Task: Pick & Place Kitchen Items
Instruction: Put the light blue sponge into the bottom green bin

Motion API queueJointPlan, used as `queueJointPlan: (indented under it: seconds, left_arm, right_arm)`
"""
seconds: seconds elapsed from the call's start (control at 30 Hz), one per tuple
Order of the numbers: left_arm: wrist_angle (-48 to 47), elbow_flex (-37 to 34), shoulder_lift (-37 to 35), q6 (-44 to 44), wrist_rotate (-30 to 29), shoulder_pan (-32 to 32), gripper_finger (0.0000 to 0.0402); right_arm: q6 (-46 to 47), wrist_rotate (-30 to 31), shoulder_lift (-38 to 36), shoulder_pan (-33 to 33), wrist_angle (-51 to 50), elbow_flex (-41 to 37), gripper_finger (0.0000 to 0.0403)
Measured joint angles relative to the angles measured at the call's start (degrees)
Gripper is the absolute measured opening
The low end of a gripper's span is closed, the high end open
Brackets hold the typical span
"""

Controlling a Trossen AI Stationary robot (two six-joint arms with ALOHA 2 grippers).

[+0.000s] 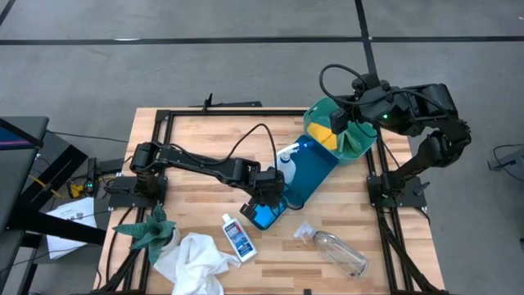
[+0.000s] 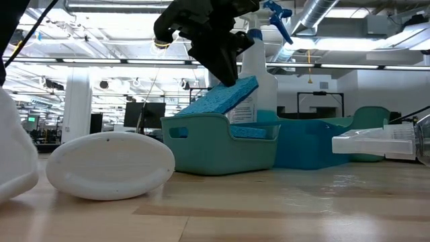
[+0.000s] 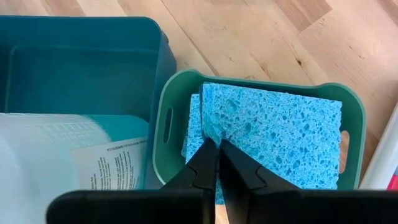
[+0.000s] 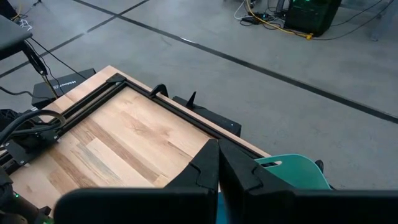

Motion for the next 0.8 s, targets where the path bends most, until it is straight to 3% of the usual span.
queueJointPlan:
  seconds: [0.4, 0.8]
  left_arm:
    - [-0.03, 0.02, 0.01, 0.0, 0.01, -0.48, 0.0008]
    - [-0.01, 0.04, -0.01, -0.02, -1.25, -0.52, 0.0082]
  right_arm:
    - [0.0, -0.15, 0.0, 0.0, 0.0, 0.0, 0.0001]
    - [0.02, -0.17, 0.0, 0.0, 0.0, 0.0, 0.0001]
